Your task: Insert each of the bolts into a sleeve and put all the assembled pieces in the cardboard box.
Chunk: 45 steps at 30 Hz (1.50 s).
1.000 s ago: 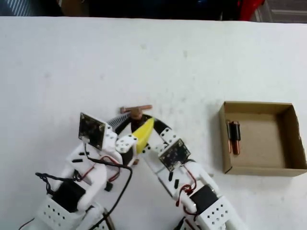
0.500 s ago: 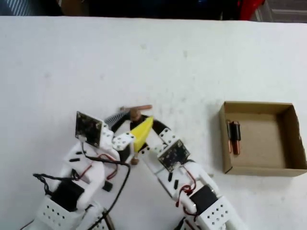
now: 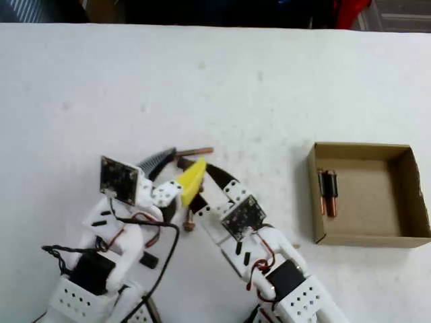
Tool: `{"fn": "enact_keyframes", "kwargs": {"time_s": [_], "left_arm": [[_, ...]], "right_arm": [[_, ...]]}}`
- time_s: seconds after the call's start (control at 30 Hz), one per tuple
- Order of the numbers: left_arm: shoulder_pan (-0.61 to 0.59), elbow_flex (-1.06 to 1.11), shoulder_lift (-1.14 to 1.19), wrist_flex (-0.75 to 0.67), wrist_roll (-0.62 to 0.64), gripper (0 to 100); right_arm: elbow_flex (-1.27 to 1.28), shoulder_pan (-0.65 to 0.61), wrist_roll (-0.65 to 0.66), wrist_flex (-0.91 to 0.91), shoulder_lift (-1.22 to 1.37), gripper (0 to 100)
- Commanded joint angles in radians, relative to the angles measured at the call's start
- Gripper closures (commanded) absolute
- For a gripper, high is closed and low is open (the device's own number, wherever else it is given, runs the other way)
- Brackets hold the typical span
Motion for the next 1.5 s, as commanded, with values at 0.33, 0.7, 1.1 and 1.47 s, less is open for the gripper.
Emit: {"fn": "enact_keyframes", "kwargs": {"time_s": [0.33, 0.7, 1.1, 1.47], "left_arm": [[-0.085, -0.163, -0.012, -0.037, -0.012, 94], [-0.119, -0.163, -0.013, 0.158, -0.117, 98], [-0.243, -0.161, -0.179, 0.330, -0.117, 98], [-0.423, -0.160, -0.277, 0.439, -0.178, 98]], "right_arm": [[0.008, 0.102, 0.014, 0.031, -0.018, 98.1], [-0.147, 0.318, 0.008, 0.220, -0.018, 98.1], [-0.445, 0.447, 0.008, 0.570, -0.010, 98.2], [-0.810, 0.452, 0.008, 0.871, 0.067, 98.2]]}}
